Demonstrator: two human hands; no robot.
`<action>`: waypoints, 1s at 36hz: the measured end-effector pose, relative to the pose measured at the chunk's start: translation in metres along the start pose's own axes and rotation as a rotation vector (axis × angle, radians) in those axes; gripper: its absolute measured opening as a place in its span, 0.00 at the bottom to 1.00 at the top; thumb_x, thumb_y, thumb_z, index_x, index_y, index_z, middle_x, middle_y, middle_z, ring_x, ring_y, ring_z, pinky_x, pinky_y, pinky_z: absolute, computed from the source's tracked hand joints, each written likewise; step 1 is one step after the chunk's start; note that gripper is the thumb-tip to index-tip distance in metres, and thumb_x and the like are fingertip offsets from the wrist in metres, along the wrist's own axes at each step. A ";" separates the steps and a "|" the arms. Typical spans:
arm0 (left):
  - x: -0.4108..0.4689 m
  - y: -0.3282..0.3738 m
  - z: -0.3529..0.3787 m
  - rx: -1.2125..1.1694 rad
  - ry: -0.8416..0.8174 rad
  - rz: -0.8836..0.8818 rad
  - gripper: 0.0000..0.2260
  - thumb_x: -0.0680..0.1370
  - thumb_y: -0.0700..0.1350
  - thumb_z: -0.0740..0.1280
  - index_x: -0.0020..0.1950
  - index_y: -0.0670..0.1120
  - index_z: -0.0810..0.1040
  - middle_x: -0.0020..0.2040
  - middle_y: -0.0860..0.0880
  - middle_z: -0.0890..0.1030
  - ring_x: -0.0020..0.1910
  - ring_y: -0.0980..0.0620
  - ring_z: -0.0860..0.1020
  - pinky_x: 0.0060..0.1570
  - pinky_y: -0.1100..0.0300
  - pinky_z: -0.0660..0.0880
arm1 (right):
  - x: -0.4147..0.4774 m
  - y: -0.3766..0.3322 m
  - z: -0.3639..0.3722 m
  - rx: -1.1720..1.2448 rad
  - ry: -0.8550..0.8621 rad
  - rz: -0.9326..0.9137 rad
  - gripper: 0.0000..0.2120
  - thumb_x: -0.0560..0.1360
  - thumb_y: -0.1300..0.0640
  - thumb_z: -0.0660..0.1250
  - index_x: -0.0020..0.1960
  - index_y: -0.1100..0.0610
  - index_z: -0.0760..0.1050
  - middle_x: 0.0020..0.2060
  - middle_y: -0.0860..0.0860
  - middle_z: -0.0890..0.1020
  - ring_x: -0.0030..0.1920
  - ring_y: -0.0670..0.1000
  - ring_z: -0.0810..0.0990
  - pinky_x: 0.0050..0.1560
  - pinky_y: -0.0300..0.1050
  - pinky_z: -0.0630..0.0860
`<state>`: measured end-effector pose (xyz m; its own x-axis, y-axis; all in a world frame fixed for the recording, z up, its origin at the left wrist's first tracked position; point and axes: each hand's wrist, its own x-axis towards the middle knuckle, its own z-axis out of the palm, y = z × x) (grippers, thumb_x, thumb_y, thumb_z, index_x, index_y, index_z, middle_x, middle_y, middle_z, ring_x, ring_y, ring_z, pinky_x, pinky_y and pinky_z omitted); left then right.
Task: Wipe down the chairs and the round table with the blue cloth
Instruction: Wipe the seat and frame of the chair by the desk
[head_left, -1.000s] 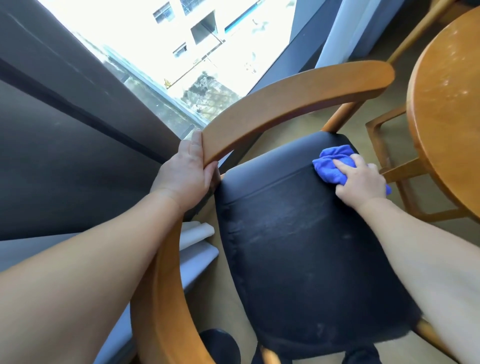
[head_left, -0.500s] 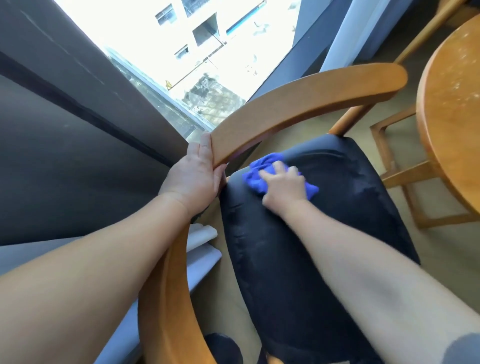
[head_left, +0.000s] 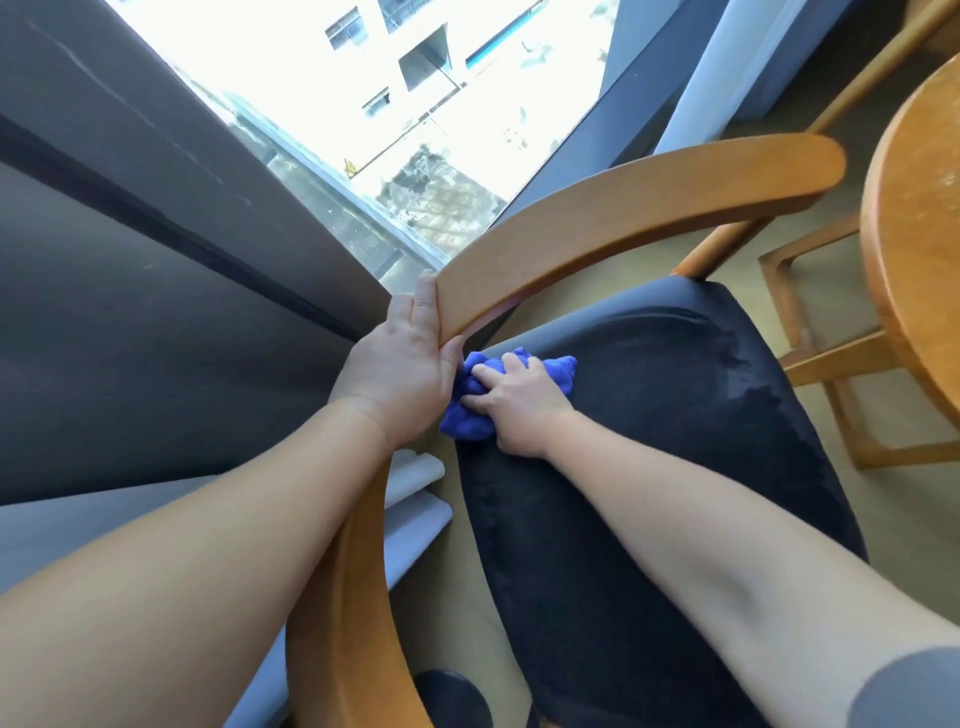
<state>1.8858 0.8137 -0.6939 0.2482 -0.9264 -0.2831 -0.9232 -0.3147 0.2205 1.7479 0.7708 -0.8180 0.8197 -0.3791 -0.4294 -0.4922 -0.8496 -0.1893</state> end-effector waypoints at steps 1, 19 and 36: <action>0.000 0.000 0.000 0.001 -0.002 0.000 0.28 0.80 0.54 0.55 0.76 0.46 0.50 0.64 0.43 0.66 0.50 0.39 0.75 0.42 0.52 0.69 | 0.001 0.002 0.000 0.009 0.004 0.009 0.23 0.70 0.48 0.66 0.66 0.41 0.72 0.66 0.50 0.68 0.59 0.61 0.67 0.62 0.60 0.64; -0.002 0.005 0.000 0.059 -0.013 -0.023 0.29 0.80 0.55 0.53 0.77 0.47 0.47 0.67 0.43 0.65 0.53 0.38 0.75 0.48 0.49 0.72 | 0.002 0.089 -0.030 0.168 -0.056 0.494 0.19 0.74 0.49 0.61 0.64 0.40 0.72 0.64 0.50 0.69 0.62 0.59 0.69 0.55 0.51 0.67; 0.000 0.005 0.002 0.124 0.051 0.106 0.28 0.81 0.53 0.52 0.77 0.46 0.46 0.73 0.47 0.57 0.66 0.44 0.63 0.65 0.48 0.66 | -0.090 0.199 0.002 0.414 0.083 0.816 0.35 0.69 0.56 0.65 0.74 0.38 0.63 0.69 0.49 0.67 0.63 0.61 0.71 0.60 0.51 0.69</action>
<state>1.8805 0.8130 -0.6950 0.1590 -0.9633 -0.2162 -0.9734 -0.1895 0.1285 1.5755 0.6362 -0.8191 0.1823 -0.8425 -0.5068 -0.9800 -0.1137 -0.1635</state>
